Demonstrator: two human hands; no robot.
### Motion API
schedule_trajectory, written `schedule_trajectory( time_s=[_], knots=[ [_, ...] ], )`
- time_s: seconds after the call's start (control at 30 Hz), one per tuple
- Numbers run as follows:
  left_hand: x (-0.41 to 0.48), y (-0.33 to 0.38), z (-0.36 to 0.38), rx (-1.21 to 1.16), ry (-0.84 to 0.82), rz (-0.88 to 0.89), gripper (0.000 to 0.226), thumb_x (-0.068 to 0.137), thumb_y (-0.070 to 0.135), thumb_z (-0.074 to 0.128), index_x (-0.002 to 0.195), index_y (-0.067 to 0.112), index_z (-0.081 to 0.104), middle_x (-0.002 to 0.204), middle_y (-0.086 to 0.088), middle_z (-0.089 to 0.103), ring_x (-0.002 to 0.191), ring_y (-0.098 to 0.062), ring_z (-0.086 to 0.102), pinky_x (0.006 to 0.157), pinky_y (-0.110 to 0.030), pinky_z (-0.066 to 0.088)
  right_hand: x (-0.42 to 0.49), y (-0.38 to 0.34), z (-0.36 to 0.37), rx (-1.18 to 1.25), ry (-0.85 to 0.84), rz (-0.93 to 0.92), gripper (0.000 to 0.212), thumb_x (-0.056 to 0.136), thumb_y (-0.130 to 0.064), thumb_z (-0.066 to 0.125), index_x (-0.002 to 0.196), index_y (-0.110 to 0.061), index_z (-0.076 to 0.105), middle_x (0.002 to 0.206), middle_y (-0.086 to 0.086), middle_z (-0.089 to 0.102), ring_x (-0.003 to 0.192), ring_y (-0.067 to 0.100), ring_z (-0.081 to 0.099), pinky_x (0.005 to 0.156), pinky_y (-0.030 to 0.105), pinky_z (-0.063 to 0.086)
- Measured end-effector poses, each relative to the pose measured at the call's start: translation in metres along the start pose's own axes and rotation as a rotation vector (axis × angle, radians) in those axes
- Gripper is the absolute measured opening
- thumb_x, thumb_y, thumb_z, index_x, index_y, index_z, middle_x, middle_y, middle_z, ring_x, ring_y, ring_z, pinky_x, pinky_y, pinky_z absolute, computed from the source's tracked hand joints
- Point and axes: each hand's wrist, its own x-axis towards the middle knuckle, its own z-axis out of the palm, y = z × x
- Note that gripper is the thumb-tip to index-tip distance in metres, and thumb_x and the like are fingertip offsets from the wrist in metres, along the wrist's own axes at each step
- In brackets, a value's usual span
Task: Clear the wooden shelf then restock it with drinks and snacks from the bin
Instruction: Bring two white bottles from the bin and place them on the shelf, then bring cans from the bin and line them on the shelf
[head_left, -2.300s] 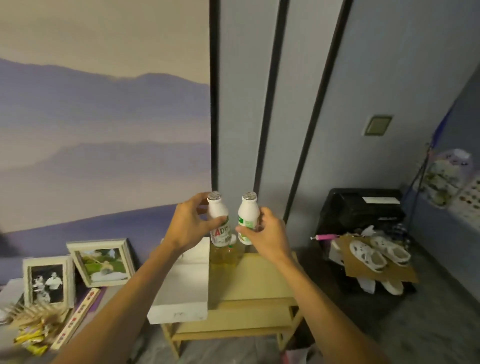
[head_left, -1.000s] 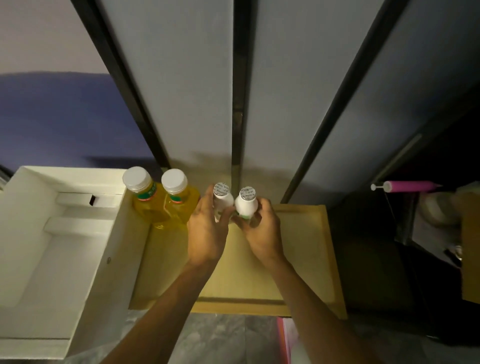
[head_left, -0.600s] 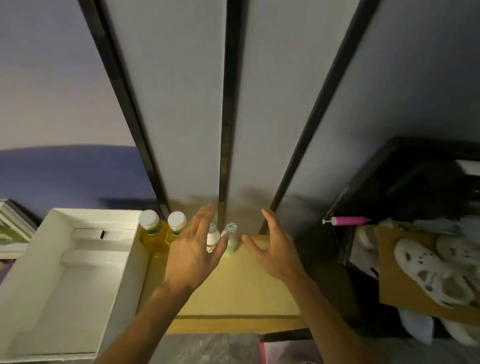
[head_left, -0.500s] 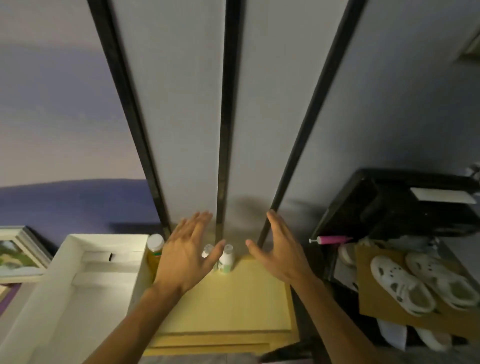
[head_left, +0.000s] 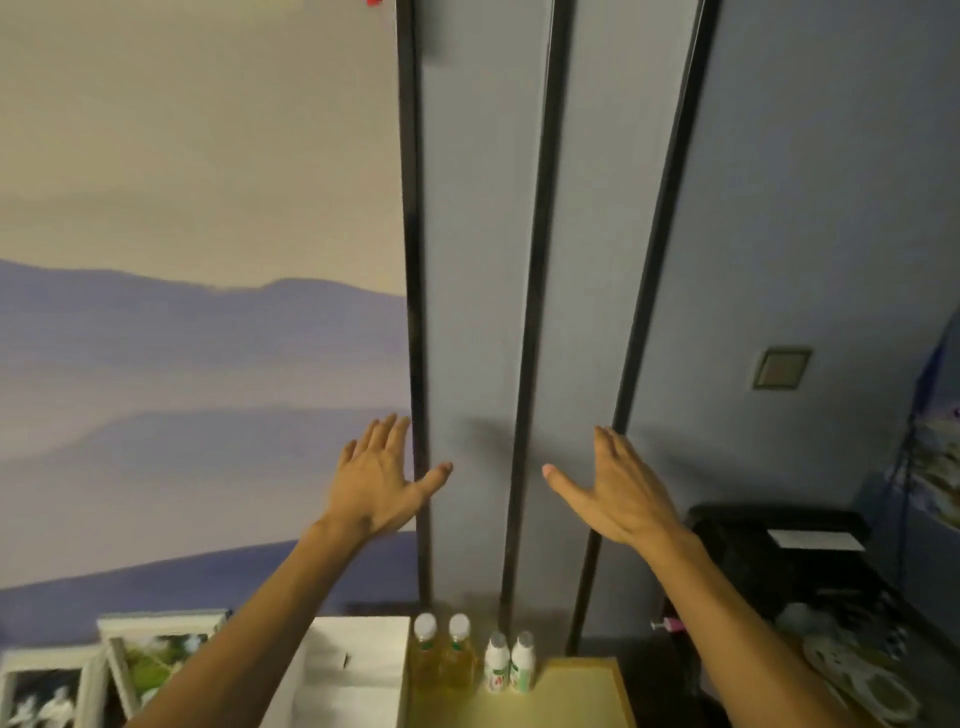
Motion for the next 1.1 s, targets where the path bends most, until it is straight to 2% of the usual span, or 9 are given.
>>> schedule_trajectory(
  time_s=[0.23, 0.5, 0.73, 0.87, 1.1],
  knots=[
    [-0.059, -0.035, -0.073, -0.024, 0.149, -0.152, 0.112, 0.081, 0.093, 0.022, 0.164, 0.017, 0.032, 0.171, -0.007, 0.031, 0.155, -0.029, 0.033, 0.126, -0.052, 0.026, -0.016, -0.076, -0.003, 0.116, 0.027, -0.137, 0.110, 0.092, -0.084, 0.043, 0.169, -0.010, 0.015, 0.177, 0.008, 0.015, 0.162, 0.026, 0.020, 0.127, 0.043, 0.025],
    [-0.195, -0.093, -0.132, 0.074, 0.291, -0.460, 0.101, 0.090, 0.089, 0.027, 0.162, 0.018, 0.034, 0.168, -0.007, 0.036, 0.151, -0.029, 0.039, 0.122, -0.056, 0.033, -0.037, -0.171, 0.034, 0.212, -0.102, -0.398, 0.106, 0.094, -0.080, 0.046, 0.168, -0.010, 0.019, 0.176, 0.010, 0.021, 0.159, 0.029, 0.028, 0.125, 0.047, 0.029],
    [-0.351, -0.162, -0.193, 0.190, 0.400, -0.754, 0.093, 0.094, 0.084, 0.034, 0.160, 0.019, 0.035, 0.168, -0.009, 0.036, 0.149, -0.031, 0.040, 0.121, -0.054, 0.035, -0.115, -0.310, 0.098, 0.229, -0.303, -0.689, 0.100, 0.099, -0.073, 0.047, 0.169, -0.010, 0.015, 0.177, 0.010, 0.017, 0.160, 0.031, 0.026, 0.123, 0.047, 0.030],
    [-0.436, -0.210, -0.224, 0.216, 0.464, -0.919, 0.098, 0.090, 0.090, 0.030, 0.160, 0.021, 0.037, 0.165, -0.009, 0.040, 0.142, -0.030, 0.048, 0.117, -0.054, 0.040, -0.178, -0.407, 0.138, 0.233, -0.398, -0.852, 0.101, 0.099, -0.075, 0.045, 0.169, -0.010, 0.014, 0.176, 0.012, 0.018, 0.159, 0.032, 0.027, 0.124, 0.047, 0.030],
    [-0.543, -0.296, -0.264, 0.246, 0.468, -1.130, 0.099, 0.090, 0.090, 0.032, 0.160, 0.020, 0.036, 0.162, -0.012, 0.042, 0.140, -0.033, 0.049, 0.114, -0.053, 0.044, -0.271, -0.539, 0.216, 0.239, -0.537, -1.036, 0.099, 0.098, -0.077, 0.045, 0.169, -0.014, 0.018, 0.175, 0.011, 0.024, 0.156, 0.034, 0.033, 0.118, 0.051, 0.037]
  ],
)
